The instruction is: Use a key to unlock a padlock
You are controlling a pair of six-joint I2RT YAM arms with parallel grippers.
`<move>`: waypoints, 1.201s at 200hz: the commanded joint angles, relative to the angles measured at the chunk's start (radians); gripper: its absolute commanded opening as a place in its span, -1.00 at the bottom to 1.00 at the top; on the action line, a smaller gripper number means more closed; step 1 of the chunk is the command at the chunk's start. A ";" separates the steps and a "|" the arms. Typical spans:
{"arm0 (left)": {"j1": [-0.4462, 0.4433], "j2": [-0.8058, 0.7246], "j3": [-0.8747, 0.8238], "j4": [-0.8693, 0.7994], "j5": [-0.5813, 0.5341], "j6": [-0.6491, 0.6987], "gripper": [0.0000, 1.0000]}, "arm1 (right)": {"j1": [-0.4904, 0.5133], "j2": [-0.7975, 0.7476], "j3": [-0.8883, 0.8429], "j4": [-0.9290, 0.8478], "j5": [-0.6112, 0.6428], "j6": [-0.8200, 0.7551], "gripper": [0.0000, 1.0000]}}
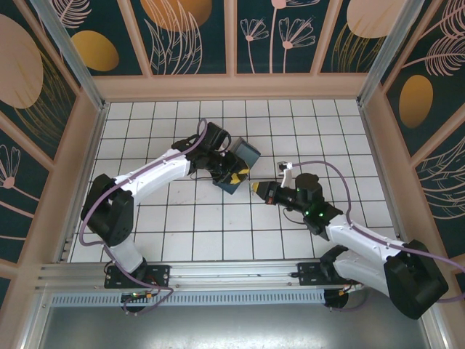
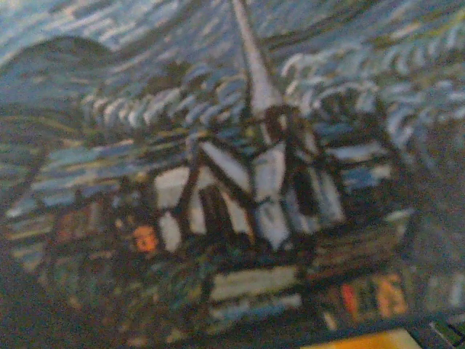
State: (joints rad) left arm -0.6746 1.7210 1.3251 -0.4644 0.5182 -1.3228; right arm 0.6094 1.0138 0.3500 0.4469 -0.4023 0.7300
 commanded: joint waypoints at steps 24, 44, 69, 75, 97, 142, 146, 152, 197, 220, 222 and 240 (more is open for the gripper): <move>0.008 -0.039 -0.011 0.058 0.027 -0.013 -0.42 | -0.005 0.003 0.034 0.048 -0.018 -0.018 -1.00; 0.008 -0.038 -0.007 0.058 0.027 -0.015 -0.42 | -0.006 0.017 0.041 0.044 -0.015 -0.022 -1.00; 0.009 -0.041 -0.008 0.058 0.028 -0.015 -0.42 | -0.006 0.030 0.046 0.054 -0.013 -0.021 -1.00; 0.008 -0.042 -0.008 0.059 0.029 -0.015 -0.42 | -0.008 0.031 0.047 0.055 -0.012 -0.020 -1.00; 0.008 -0.047 -0.012 0.058 0.026 -0.015 -0.41 | -0.015 0.026 0.046 0.049 -0.009 -0.022 -1.00; 0.008 -0.048 -0.014 0.062 0.028 -0.015 -0.42 | -0.020 0.029 0.048 0.069 -0.017 -0.022 -1.00; 0.008 -0.047 -0.014 0.063 0.030 -0.015 -0.42 | -0.019 0.032 0.050 0.069 -0.017 -0.023 -1.00; 0.008 -0.047 -0.013 0.064 0.030 -0.017 -0.42 | -0.020 0.037 0.054 0.069 -0.019 -0.025 -1.00; 0.008 -0.052 -0.018 0.071 0.032 -0.022 -0.42 | -0.020 0.059 0.075 0.070 -0.028 -0.031 -1.00; 0.008 -0.054 -0.021 0.073 0.034 -0.026 -0.42 | -0.019 0.063 0.076 0.089 -0.037 -0.030 -1.00; 0.008 -0.054 -0.023 0.074 0.033 -0.027 -0.42 | -0.018 0.064 0.078 0.091 -0.039 -0.031 -1.00; 0.007 -0.055 -0.029 0.087 0.037 -0.038 -0.42 | -0.006 0.069 0.081 0.100 -0.043 -0.040 -1.00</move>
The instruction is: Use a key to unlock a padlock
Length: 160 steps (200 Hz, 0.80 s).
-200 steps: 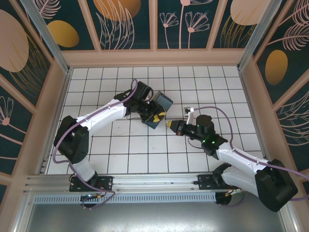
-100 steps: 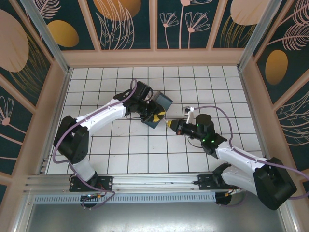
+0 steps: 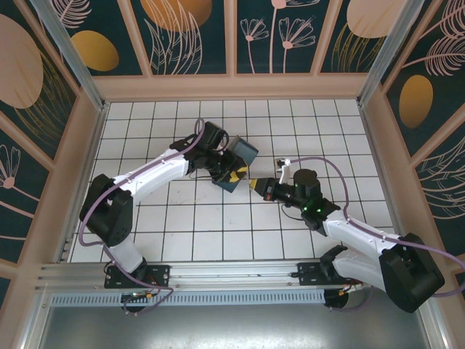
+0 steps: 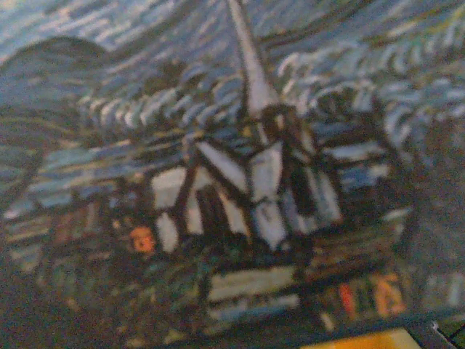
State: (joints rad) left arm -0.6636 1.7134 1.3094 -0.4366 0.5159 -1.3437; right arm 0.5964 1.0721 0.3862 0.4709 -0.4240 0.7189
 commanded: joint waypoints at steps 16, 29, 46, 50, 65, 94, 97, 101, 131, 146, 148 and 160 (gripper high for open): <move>-0.002 -0.051 -0.018 0.071 0.042 -0.027 -0.42 | 0.015 0.020 0.045 0.084 -0.027 -0.032 -1.00; -0.003 -0.051 -0.023 0.082 0.051 -0.034 -0.42 | 0.021 0.022 0.042 0.094 -0.024 -0.034 -1.00; -0.002 -0.051 -0.027 0.082 0.053 -0.034 -0.42 | 0.033 0.019 0.045 0.100 -0.021 -0.047 -1.00; -0.002 -0.052 -0.028 0.082 0.052 -0.034 -0.42 | 0.034 0.018 0.048 0.092 -0.016 -0.047 -1.00; -0.001 -0.054 -0.029 0.080 0.050 -0.034 -0.41 | 0.034 0.018 0.052 0.088 -0.010 -0.051 -1.00; 0.004 -0.054 -0.037 0.076 0.049 -0.035 -0.41 | 0.053 0.007 0.063 0.080 -0.005 -0.084 -1.00; 0.005 -0.055 -0.040 0.078 0.050 -0.036 -0.41 | 0.054 0.006 0.063 0.075 -0.002 -0.084 -1.00; 0.005 -0.057 -0.041 0.080 0.050 -0.037 -0.42 | 0.053 0.006 0.062 0.071 0.002 -0.084 -1.00; 0.016 -0.060 -0.031 0.058 0.042 -0.023 -0.42 | 0.045 -0.006 0.042 0.086 -0.009 -0.082 -1.00; 0.017 -0.059 -0.026 0.052 0.043 -0.020 -0.42 | 0.044 -0.002 0.046 0.096 -0.019 -0.087 -1.00; 0.017 -0.059 -0.026 0.052 0.043 -0.021 -0.42 | 0.044 0.000 0.046 0.096 -0.021 -0.089 -1.00; 0.018 -0.057 -0.026 0.052 0.043 -0.020 -0.42 | 0.043 0.014 0.060 0.091 -0.030 -0.095 -1.00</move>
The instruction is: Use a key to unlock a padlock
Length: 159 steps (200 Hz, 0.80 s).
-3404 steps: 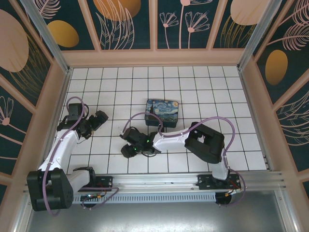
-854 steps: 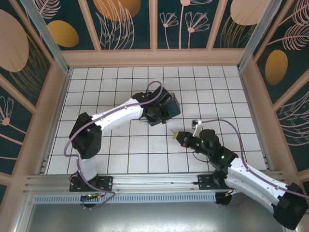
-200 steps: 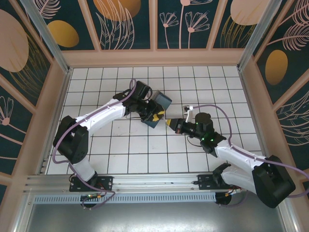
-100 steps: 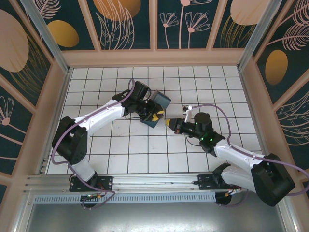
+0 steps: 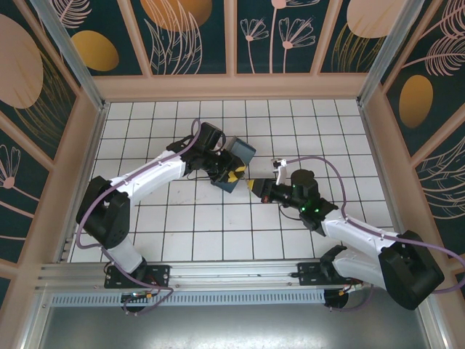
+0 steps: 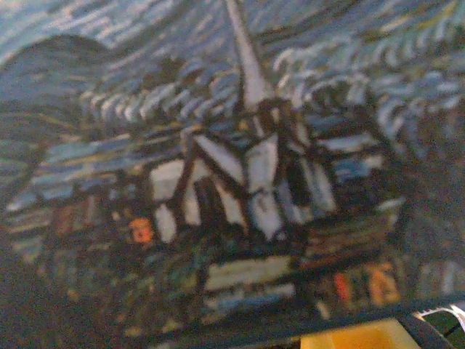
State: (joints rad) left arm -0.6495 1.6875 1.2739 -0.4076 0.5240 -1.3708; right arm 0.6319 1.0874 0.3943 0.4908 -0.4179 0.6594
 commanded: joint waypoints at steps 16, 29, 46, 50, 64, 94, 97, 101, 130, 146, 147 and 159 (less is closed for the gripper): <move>0.003 -0.029 0.010 0.018 0.032 0.010 -0.42 | 0.011 0.005 0.058 0.067 -0.036 -0.046 -1.00; 0.003 -0.029 0.010 0.010 0.030 0.016 -0.42 | 0.010 -0.001 0.055 0.065 -0.031 -0.047 -1.00; 0.003 -0.028 0.015 -0.004 0.025 0.024 -0.42 | 0.011 -0.012 0.052 0.062 -0.034 -0.063 -1.00; 0.003 -0.026 0.014 -0.006 0.025 0.024 -0.42 | 0.011 -0.011 0.053 0.059 -0.034 -0.063 -1.00; 0.003 -0.026 0.017 0.000 0.030 0.023 -0.42 | 0.009 -0.002 0.058 0.045 -0.030 -0.069 -1.00; 0.005 -0.017 0.030 -0.006 0.030 0.024 -0.42 | 0.013 0.010 0.057 0.060 -0.040 -0.070 -1.00; 0.004 -0.017 0.031 -0.006 0.030 0.025 -0.42 | 0.014 0.009 0.058 0.061 -0.041 -0.070 -1.00; 0.005 -0.017 0.031 -0.006 0.029 0.026 -0.42 | 0.015 0.008 0.057 0.060 -0.041 -0.072 -1.00; 0.007 -0.016 0.030 -0.005 0.031 0.024 -0.42 | 0.011 0.007 0.062 0.044 -0.033 -0.078 -1.00; 0.007 -0.017 0.034 -0.004 0.032 0.026 -0.42 | 0.005 0.012 0.050 0.065 -0.034 -0.074 -1.00; 0.007 -0.017 0.034 -0.005 0.032 0.025 -0.42 | 0.004 0.012 0.050 0.068 -0.035 -0.073 -1.00; 0.007 -0.017 0.036 -0.005 0.033 0.029 -0.41 | -0.001 0.021 0.044 0.086 -0.040 -0.065 -1.00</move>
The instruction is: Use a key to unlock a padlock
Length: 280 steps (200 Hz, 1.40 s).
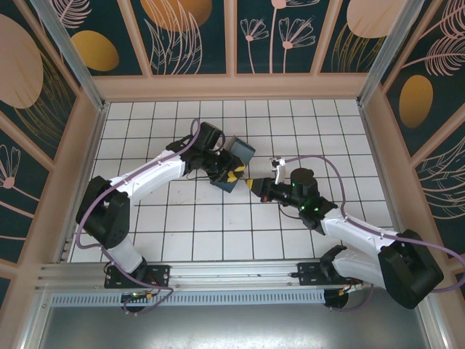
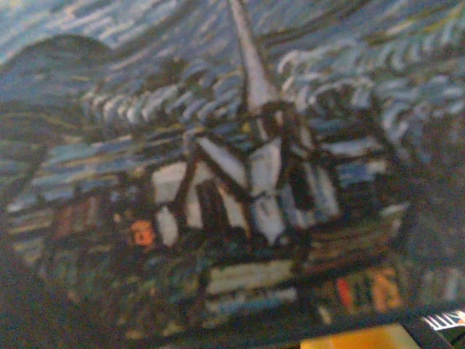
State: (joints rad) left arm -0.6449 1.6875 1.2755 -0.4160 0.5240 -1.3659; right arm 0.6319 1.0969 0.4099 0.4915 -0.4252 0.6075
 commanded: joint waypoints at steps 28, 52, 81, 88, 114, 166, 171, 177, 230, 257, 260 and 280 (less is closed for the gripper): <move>0.002 -0.019 0.041 -0.008 0.030 0.031 -0.42 | -0.005 0.030 0.038 0.108 -0.041 -0.017 -1.00; 0.002 -0.018 0.043 -0.004 0.032 0.031 -0.42 | -0.006 0.049 0.056 0.109 -0.046 -0.025 -1.00; 0.002 -0.015 0.042 -0.007 0.035 0.033 -0.42 | -0.004 0.068 0.070 0.144 -0.058 -0.017 -1.00; 0.002 -0.015 0.041 -0.003 0.037 0.034 -0.42 | -0.002 0.071 0.072 0.154 -0.058 -0.016 -1.00; 0.002 -0.015 0.044 -0.006 0.041 0.042 -0.42 | -0.004 0.079 0.078 0.171 -0.057 -0.017 -1.00; 0.002 -0.011 0.051 -0.020 0.043 0.055 -0.43 | -0.002 0.119 0.101 0.236 -0.100 0.003 -1.00; 0.002 -0.009 0.053 -0.019 0.045 0.057 -0.43 | -0.001 0.121 0.102 0.244 -0.102 0.008 -1.00; 0.002 -0.008 0.054 -0.022 0.044 0.060 -0.44 | -0.001 0.121 0.104 0.246 -0.098 0.013 -1.00; 0.002 0.004 0.092 -0.110 0.020 0.115 -0.44 | -0.046 0.067 0.078 0.251 -0.101 0.014 -1.00; 0.002 -0.002 0.071 -0.053 0.041 0.080 -0.45 | -0.007 0.112 0.151 0.145 -0.107 -0.066 -1.00; 0.002 -0.001 0.072 -0.053 0.043 0.080 -0.45 | -0.002 0.117 0.156 0.136 -0.105 -0.071 -1.00; 0.002 -0.007 0.054 -0.008 0.063 0.048 -0.44 | 0.004 0.133 0.146 0.154 -0.096 -0.055 -1.00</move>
State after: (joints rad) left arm -0.6159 1.6894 1.3281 -0.4782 0.4896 -1.3067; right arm 0.6106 1.2148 0.4961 0.5648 -0.5175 0.5865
